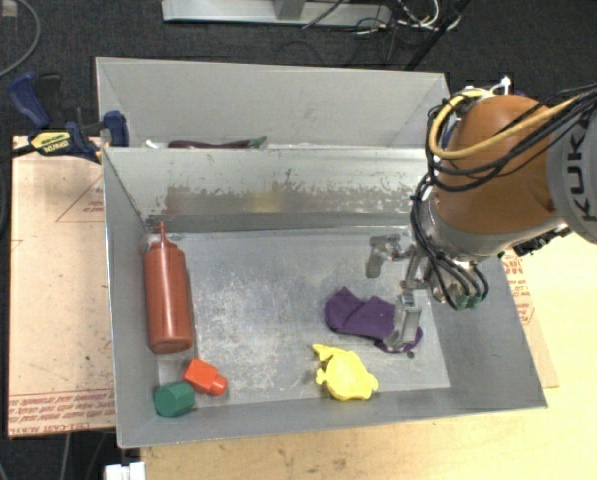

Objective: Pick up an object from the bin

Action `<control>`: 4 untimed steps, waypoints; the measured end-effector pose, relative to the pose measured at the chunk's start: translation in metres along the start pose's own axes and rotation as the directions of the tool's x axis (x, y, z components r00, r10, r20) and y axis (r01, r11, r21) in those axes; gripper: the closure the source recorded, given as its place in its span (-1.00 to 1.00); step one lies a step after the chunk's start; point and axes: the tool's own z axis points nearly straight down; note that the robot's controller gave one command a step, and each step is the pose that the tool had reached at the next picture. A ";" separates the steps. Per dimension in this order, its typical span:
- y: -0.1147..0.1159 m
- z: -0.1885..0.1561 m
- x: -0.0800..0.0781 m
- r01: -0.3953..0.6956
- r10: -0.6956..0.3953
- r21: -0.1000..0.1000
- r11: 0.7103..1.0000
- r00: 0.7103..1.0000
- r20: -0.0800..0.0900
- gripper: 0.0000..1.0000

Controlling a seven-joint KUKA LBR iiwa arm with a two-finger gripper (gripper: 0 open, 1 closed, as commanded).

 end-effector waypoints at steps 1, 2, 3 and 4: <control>0.000 -0.004 -0.001 0.000 0.000 0.000 1.000 1.000 0.008 -1.00; -0.003 0.027 -0.014 -0.061 0.061 -0.001 0.998 0.998 0.013 -1.00; -0.005 0.061 -0.036 0.007 -0.007 0.000 1.000 1.000 0.010 -1.00; -0.017 0.079 -0.045 0.100 -0.100 0.001 0.995 0.995 0.011 -1.00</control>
Offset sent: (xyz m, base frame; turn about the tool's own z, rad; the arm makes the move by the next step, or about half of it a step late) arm 0.0301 -0.0077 -0.0933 0.1742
